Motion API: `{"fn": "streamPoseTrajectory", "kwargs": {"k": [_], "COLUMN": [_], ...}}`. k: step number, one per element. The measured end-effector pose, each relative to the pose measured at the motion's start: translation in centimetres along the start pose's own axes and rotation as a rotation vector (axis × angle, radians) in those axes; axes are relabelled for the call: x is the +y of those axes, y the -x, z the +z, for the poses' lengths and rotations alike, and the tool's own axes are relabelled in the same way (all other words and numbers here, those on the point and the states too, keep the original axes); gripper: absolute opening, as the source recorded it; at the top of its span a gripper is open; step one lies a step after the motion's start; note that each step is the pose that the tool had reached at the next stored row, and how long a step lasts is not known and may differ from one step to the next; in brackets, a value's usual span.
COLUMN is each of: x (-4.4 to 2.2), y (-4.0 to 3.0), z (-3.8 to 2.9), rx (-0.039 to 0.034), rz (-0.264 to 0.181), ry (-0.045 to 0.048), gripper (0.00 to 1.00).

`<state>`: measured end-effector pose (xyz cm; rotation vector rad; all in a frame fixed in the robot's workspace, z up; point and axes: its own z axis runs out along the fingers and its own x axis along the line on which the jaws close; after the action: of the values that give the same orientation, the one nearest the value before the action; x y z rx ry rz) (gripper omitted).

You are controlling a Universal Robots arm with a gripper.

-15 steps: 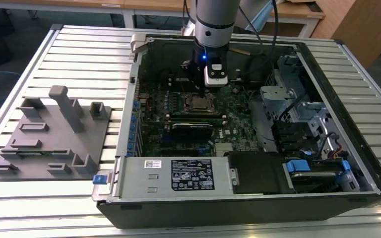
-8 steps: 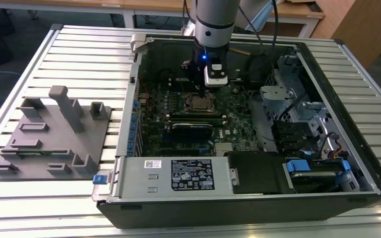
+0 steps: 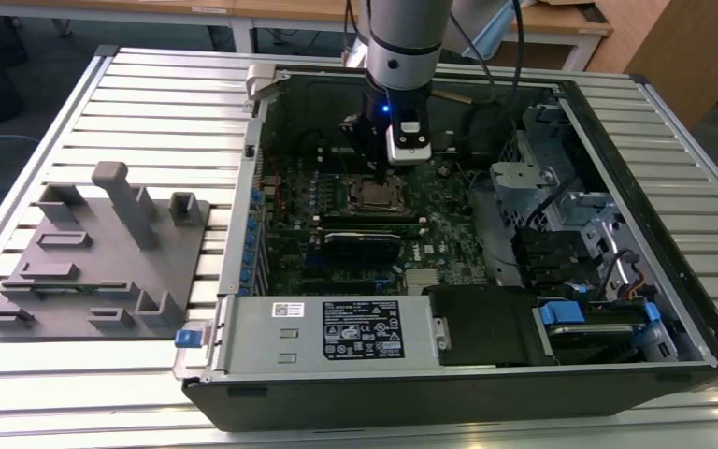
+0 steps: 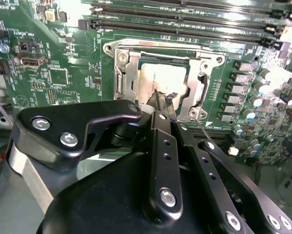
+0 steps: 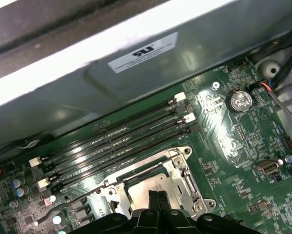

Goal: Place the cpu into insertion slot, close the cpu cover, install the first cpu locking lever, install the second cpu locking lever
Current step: 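Close the cpu cover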

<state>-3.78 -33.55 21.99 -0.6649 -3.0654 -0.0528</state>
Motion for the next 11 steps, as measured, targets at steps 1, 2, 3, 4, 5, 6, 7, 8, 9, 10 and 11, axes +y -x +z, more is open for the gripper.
{"fn": "streamPoseTrajectory", "kwargs": {"k": [1, 2, 3, 4, 5, 6, 7, 8, 9, 10, 11], "x": [0.00, -0.01, 0.00, -0.01, -0.01, -0.01, -0.01, -0.01, -0.01, -0.01, -0.01], "y": [0.00, 0.00, 0.00, 0.00, 0.00, 0.00, 0.00, 0.00, 0.00, 0.00, 0.01], "z": [0.01, 0.02, 0.04, 0.05, 0.07, 0.08, 0.10, 0.12, 0.14, 0.17, 0.19], "rx": [0.0005, 0.0008, 0.0013, 0.0017, 0.0021, 0.0026, 0.0030, 0.0034, 0.0039, 0.0043, 0.0048], "rz": [-0.013, -0.026, -0.041, -0.054, -0.067, -0.081, -0.095, -0.109, -0.123, -0.139, -0.154], "ry": [-0.0001, -0.0004, -0.0005, -0.0005, -0.0008, -0.0009, -0.0011, -0.0013, -0.0015, -0.0017, -0.0020], "gripper": [0.10, 0.10, 0.10, 0.10, 0.10, 0.10, 0.10, 0.10, 0.10, 0.10, 0.10]}}
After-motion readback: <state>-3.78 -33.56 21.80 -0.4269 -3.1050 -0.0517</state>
